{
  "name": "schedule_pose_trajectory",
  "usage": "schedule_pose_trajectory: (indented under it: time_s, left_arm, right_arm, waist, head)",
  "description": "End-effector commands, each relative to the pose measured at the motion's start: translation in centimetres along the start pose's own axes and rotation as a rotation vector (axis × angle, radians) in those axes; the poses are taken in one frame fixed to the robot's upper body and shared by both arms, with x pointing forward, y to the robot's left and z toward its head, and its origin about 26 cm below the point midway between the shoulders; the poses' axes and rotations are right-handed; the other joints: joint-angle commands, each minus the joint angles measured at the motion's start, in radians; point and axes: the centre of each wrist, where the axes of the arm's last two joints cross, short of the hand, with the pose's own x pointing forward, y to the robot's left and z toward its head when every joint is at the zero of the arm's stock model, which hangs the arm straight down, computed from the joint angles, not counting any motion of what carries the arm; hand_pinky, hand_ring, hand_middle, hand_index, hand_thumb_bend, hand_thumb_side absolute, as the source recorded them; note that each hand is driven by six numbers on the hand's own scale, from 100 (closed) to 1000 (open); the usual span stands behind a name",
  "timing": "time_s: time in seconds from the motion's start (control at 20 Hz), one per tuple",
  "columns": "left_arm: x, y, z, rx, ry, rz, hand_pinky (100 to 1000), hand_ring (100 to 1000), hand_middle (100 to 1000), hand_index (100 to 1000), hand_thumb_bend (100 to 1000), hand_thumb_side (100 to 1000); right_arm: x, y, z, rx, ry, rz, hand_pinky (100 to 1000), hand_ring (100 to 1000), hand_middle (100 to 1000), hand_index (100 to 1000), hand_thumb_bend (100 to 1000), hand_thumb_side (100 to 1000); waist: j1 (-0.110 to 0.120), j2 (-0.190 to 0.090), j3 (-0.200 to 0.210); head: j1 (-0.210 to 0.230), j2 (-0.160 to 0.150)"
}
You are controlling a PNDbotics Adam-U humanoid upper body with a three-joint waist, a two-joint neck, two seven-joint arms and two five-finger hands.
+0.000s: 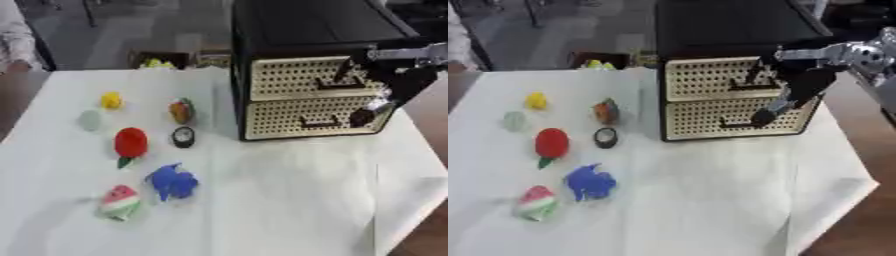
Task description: Pick up objects from table and place into drawer.
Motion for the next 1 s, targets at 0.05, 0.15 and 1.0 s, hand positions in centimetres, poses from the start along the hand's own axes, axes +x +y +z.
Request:
schedule_pose_trajectory:
  time_s: [0.05, 0.15, 1.0]
  left_arm:
    - [0.4, 0.0, -0.5, -0.017, -0.018, -0.003, 569, 650, 640, 764, 100, 839]
    - [0.4, 0.0, -0.5, -0.017, -0.017, -0.002, 569, 650, 640, 763, 100, 839]
    - [0.3, -0.1, -0.5, -0.02, -0.014, 0.001, 568, 649, 639, 763, 100, 841]
  right_arm:
    - [0.4, -0.8, 1.0, -0.034, 0.016, 0.061, 100, 100, 100, 850, 1000, 753]
    - [0.8, -0.6, 1.1, -0.043, 0.013, 0.092, 100, 100, 100, 856, 1000, 769]
    - [1.3, -0.2, 1.2, -0.105, 0.056, 0.227, 100, 100, 100, 865, 1000, 845]
  waist:
    - [0.0, -0.01, 0.001]
    - [0.0, -0.01, 0.002]
    - [0.0, -0.009, 0.002]
  head:
    - [-0.001, -0.01]
    - [-0.001, -0.012]
    - [-0.002, -0.017]
